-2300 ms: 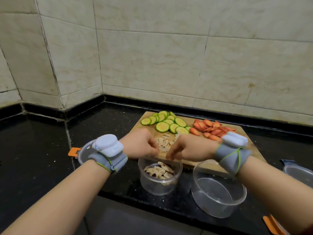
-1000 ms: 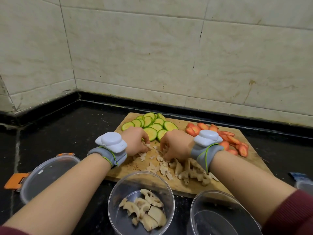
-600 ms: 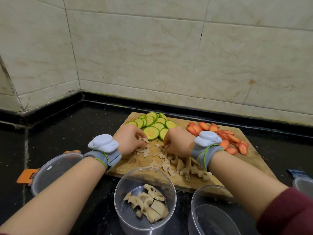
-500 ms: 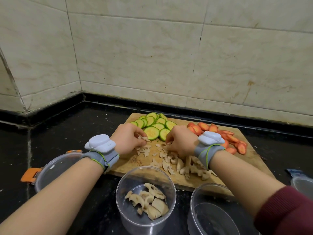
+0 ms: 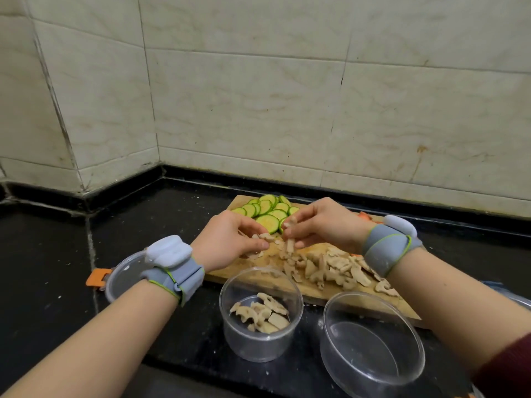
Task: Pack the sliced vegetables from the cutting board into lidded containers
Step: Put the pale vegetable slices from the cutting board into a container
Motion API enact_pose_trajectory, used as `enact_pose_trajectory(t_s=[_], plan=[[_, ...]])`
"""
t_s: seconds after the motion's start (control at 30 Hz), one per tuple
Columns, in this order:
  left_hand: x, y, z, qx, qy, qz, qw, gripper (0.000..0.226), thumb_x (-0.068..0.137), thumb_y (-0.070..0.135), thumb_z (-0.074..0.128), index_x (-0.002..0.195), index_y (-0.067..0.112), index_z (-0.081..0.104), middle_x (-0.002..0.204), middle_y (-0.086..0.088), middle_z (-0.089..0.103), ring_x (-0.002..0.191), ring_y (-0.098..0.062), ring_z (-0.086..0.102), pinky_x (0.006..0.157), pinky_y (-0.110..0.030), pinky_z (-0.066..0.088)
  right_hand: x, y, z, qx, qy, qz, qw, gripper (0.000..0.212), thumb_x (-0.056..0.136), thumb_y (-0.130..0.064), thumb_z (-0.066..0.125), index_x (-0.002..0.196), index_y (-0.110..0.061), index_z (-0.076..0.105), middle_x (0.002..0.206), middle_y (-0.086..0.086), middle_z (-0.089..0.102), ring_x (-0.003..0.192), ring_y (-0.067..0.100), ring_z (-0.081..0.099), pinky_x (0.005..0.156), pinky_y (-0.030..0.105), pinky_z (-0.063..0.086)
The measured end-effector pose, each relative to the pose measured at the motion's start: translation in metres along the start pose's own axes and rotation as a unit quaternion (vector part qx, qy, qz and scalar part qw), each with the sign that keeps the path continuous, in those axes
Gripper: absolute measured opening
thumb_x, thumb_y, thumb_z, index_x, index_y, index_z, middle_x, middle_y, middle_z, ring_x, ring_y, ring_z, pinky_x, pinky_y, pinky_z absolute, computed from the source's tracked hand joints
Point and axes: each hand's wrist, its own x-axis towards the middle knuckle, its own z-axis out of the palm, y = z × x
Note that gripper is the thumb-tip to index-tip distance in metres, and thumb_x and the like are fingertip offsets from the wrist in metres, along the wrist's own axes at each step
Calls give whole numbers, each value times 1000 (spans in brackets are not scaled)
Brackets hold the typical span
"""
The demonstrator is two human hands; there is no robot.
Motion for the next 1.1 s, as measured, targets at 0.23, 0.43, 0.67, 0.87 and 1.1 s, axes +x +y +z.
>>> enact_pose_trajectory(t_s=[0.23, 0.43, 0.67, 0.87, 1.1], plan=[[-46, -3, 6, 105, -5, 32, 994, 20, 72, 33, 79, 91, 30, 74, 81, 9, 65, 69, -4, 58, 69, -21, 49, -37, 7, 32, -126, -46, -3, 991, 12, 78, 6, 70, 89, 9, 68, 79, 19, 67, 58, 19, 63, 55, 22, 57], [-61, -9, 10, 232, -25, 79, 969, 27, 75, 39, 75, 100, 31, 73, 95, 8, 60, 96, -10, 49, 89, -28, 41, -45, 15, 55, -369, -15, -91, 925, 8, 79, -11, 71, 87, -13, 69, 78, 3, 71, 63, 10, 62, 65, 25, 54], [-68, -8, 5, 238, -107, 41, 965, 23, 78, 43, 70, 98, 31, 73, 135, 15, 44, 130, -12, 20, 110, -37, 24, -54, 9, 59, -421, -41, -104, 900, 18, 73, -15, 75, 90, -18, 71, 90, -2, 73, 74, 7, 62, 65, 19, 49], [-62, -15, 5, 264, -141, -15, 954, 18, 83, 31, 62, 94, 26, 77, 137, 9, 49, 138, -17, 18, 111, -34, 22, -56, 19, 66, -555, 19, -125, 822, 24, 74, -39, 73, 95, -29, 75, 122, -4, 49, 115, 20, 35, 86, 32, 35], [-53, -7, 5, 187, -205, -87, 957, 25, 72, 39, 78, 87, 18, 78, 92, 2, 73, 85, -8, 59, 76, -26, 49, -49, 23, 71, -527, -37, -36, 849, 29, 68, -42, 79, 95, -32, 77, 132, -1, 52, 125, 24, 29, 102, 50, 29]])
